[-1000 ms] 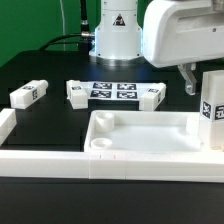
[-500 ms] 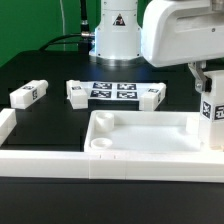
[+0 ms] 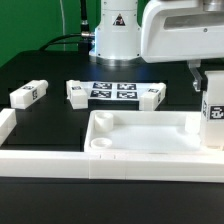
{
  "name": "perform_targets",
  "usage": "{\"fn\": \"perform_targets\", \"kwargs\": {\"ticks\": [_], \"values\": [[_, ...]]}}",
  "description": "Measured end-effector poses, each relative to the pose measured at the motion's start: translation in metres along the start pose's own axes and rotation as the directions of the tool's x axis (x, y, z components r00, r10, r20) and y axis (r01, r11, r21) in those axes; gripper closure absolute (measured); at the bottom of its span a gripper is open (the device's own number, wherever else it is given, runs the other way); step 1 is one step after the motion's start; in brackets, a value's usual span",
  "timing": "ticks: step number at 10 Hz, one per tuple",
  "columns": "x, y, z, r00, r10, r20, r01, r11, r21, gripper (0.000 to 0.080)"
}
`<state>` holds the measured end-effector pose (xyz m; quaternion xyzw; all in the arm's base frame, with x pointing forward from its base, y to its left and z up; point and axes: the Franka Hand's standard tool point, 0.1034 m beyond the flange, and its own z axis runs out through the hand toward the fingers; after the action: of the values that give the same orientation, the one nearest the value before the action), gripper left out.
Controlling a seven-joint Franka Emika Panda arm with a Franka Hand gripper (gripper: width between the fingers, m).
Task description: Assemble desk
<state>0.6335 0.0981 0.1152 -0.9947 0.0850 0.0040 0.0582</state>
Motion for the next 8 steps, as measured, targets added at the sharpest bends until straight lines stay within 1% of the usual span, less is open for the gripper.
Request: {"fn": "perform_targets", "kwargs": {"ticks": [2, 4, 5, 7, 8], "values": [[0.0002, 0.0003, 0.0001, 0.978, 0.208, 0.001, -0.208, 0.978, 0.008, 0.0511], [-0.0001, 0.0004, 0.0003, 0.939, 0.343, 0.007, -0.344, 0.939, 0.013, 0.0509], [-0.0003, 0.0001, 0.0005, 0.895, 0.447, 0.011, -0.447, 0.895, 0.015, 0.0509], [-0.0004, -0.0003, 0.0008, 0.846, 0.533, 0.014, -0.533, 0.846, 0.015, 0.0509], [-0.0008, -0.0012, 0.0013, 0.782, 0.623, 0.02, -0.623, 0.782, 0.016, 0.0509]]}}
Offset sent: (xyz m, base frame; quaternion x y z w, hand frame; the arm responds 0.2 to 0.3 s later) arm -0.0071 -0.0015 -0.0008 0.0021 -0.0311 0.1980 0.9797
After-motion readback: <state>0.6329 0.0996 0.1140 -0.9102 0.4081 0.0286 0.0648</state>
